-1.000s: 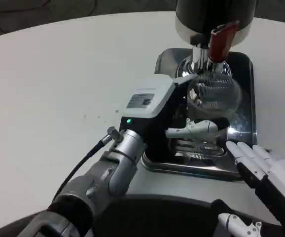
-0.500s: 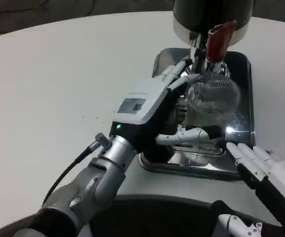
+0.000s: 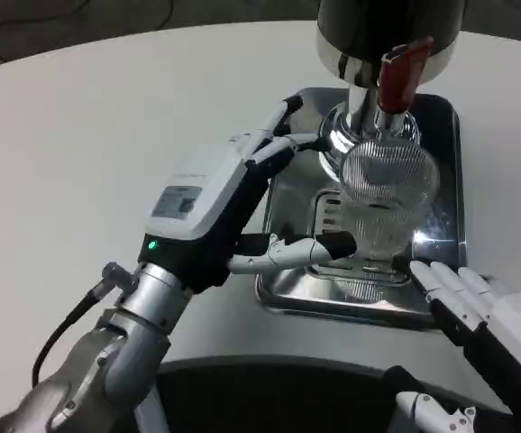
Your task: Grasp the cup under the faucet to collect the drink, then remove the cup.
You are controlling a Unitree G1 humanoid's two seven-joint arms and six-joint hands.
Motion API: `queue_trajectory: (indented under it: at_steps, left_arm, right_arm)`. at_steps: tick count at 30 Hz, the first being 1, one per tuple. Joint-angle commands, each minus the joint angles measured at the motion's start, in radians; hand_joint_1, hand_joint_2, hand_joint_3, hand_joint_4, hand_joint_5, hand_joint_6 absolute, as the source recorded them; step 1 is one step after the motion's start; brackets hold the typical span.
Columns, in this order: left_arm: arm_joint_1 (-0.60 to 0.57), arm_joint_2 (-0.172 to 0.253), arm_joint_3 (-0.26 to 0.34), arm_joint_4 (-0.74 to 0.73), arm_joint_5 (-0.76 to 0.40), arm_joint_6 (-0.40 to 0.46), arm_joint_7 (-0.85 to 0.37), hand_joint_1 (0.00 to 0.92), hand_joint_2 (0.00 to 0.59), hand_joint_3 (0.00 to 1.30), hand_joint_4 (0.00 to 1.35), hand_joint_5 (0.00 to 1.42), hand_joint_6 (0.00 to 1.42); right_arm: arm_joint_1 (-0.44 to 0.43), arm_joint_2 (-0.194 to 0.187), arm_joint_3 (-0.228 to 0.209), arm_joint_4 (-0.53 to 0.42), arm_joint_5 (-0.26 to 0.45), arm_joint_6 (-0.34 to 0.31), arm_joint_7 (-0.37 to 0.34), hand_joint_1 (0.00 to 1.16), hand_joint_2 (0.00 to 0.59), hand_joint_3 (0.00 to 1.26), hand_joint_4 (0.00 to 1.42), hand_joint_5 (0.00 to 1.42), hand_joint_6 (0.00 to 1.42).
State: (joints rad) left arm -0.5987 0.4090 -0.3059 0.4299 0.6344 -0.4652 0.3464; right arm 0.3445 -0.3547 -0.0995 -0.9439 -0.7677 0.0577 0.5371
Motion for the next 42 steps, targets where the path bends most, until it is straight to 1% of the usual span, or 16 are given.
queue_trajectory:
  at_steps: [1, 5, 9, 14, 20, 23, 26, 30, 31, 33, 36, 39, 42]
  left_arm:
    - [0.071, 0.03, 0.071, -0.097, -0.043, 0.021, -0.044, 0.035, 0.03, 0.33, 0.04, 0.18, 0.26]
    - [0.11, 0.033, 0.117, -0.183, -0.081, 0.017, -0.082, 0.036, 0.03, 0.33, 0.04, 0.18, 0.26]
    - [0.135, 0.03, 0.164, -0.272, -0.142, 0.016, -0.136, 0.02, 0.042, 0.31, 0.12, 0.22, 0.29]
    - [0.119, 0.027, 0.232, -0.365, -0.332, 0.008, -0.267, 0.0, 0.06, 0.31, 0.25, 0.31, 0.36]
    - [0.068, 0.027, 0.279, -0.424, -0.5, 0.027, -0.413, 0.0, 0.079, 0.34, 0.38, 0.43, 0.44]
    - [0.022, 0.032, 0.302, -0.455, -0.627, 0.08, -0.514, 0.0, 0.087, 0.35, 0.4, 0.46, 0.47]
    - [-0.021, 0.035, 0.324, -0.477, -0.707, 0.139, -0.588, 0.0, 0.094, 0.33, 0.41, 0.47, 0.47]
    - [-0.082, 0.033, 0.347, -0.49, -0.813, 0.233, -0.676, 0.0, 0.097, 0.31, 0.39, 0.46, 0.45]
    - [-0.103, 0.036, 0.352, -0.491, -0.842, 0.263, -0.703, 0.0, 0.099, 0.3, 0.37, 0.44, 0.45]
    - [-0.146, 0.042, 0.357, -0.486, -0.893, 0.321, -0.76, 0.0, 0.1, 0.26, 0.27, 0.35, 0.4]
    - [-0.206, 0.046, 0.359, -0.466, -0.937, 0.396, -0.822, 0.0, 0.104, 0.23, 0.21, 0.3, 0.35]
    - [-0.246, 0.042, 0.359, -0.447, -0.948, 0.442, -0.857, 0.0, 0.101, 0.2, 0.17, 0.27, 0.32]
    - [-0.301, 0.027, 0.346, -0.395, -0.943, 0.471, -0.883, 0.0, 0.101, 0.19, 0.17, 0.26, 0.31]
  right_arm:
    - [0.001, 0.0, 0.004, -0.01, 0.003, 0.006, 0.003, 0.2, 0.417, 0.01, 0.0, 0.0, 0.0]
    - [0.003, 0.002, 0.003, -0.015, 0.004, 0.011, 0.003, 0.2, 0.417, 0.01, 0.0, 0.0, 0.0]
    - [0.002, 0.001, -0.003, -0.014, 0.007, 0.014, 0.0, 0.2, 0.417, 0.01, 0.0, 0.0, 0.0]
    - [-0.013, 0.0, -0.009, -0.005, 0.012, 0.026, 0.001, 0.2, 0.417, 0.02, 0.0, 0.0, 0.0]
    - [-0.042, -0.001, -0.015, 0.011, 0.022, 0.048, -0.004, 0.2, 0.417, 0.02, 0.0, 0.0, 0.0]
    - [-0.065, 0.001, -0.023, 0.021, 0.027, 0.068, -0.006, 0.2, 0.417, 0.02, 0.0, 0.0, 0.0]
    - [-0.089, -0.001, -0.031, 0.028, 0.031, 0.089, -0.007, 0.2, 0.417, 0.02, 0.0, 0.0, 0.0]
    - [-0.1, -0.006, -0.03, 0.028, 0.031, 0.096, -0.007, 0.2, 0.417, 0.02, 0.0, 0.0, 0.0]
    - [-0.101, -0.006, -0.028, 0.028, 0.03, 0.099, -0.005, 0.2, 0.417, 0.02, 0.0, 0.0, 0.0]
    - [-0.103, -0.006, -0.023, 0.027, 0.025, 0.102, -0.005, 0.2, 0.417, 0.02, 0.0, 0.0, 0.0]
    - [-0.105, -0.005, -0.02, 0.024, 0.024, 0.105, -0.007, 0.2, 0.417, 0.02, 0.0, 0.0, 0.0]
    - [-0.111, 0.0, -0.018, 0.02, 0.023, 0.115, -0.009, 0.2, 0.417, 0.02, 0.0, 0.0, 0.0]
    - [-0.117, 0.007, -0.013, 0.015, 0.023, 0.127, -0.011, 0.2, 0.417, 0.02, 0.0, 0.0, 0.0]
